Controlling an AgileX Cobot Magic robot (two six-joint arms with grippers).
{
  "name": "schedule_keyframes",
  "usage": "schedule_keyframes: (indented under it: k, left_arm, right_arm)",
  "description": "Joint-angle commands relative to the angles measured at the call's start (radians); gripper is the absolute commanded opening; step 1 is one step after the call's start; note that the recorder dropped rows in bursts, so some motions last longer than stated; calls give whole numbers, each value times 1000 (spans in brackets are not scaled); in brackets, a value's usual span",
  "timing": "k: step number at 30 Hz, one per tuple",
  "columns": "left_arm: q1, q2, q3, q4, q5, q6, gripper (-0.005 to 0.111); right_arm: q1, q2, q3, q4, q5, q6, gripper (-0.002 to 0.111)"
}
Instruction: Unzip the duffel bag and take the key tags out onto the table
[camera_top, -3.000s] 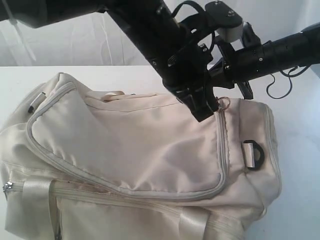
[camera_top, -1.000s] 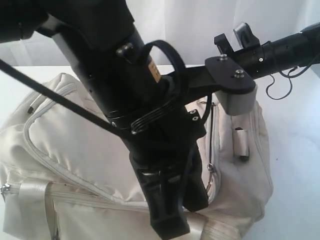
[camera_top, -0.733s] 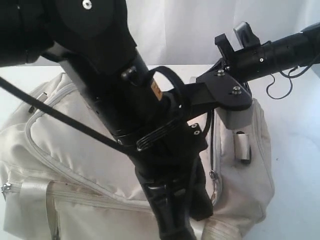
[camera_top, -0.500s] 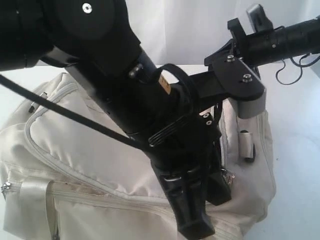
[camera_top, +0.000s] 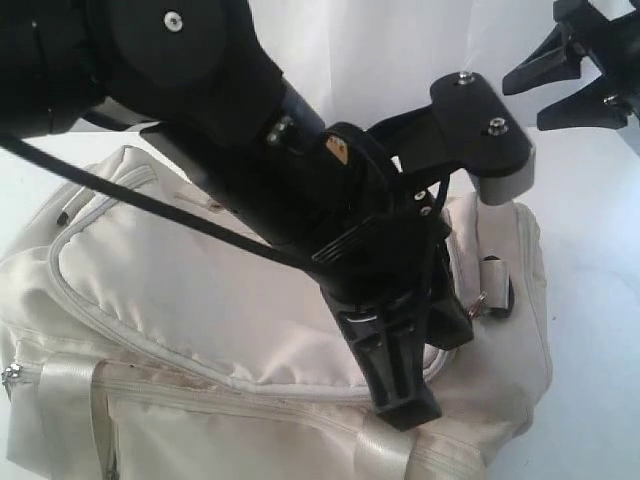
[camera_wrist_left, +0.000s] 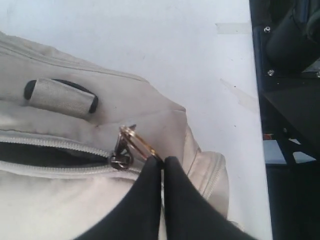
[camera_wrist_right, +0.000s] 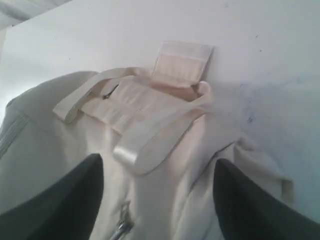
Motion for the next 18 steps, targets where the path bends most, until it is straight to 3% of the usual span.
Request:
schedule_keyframes:
  k: [1, 6, 18]
  left_arm:
    - [4, -14, 5, -5, -14, 4, 0]
    - [4, -16, 5, -12, 94, 4, 0]
    - [4, -17, 5, -12, 100, 2, 0]
  right_arm:
    - [110, -238, 169, -26, 14, 11, 59]
    - [267, -443, 359, -227, -79, 144, 59]
    - [379, -382, 499, -235, -210, 177, 59]
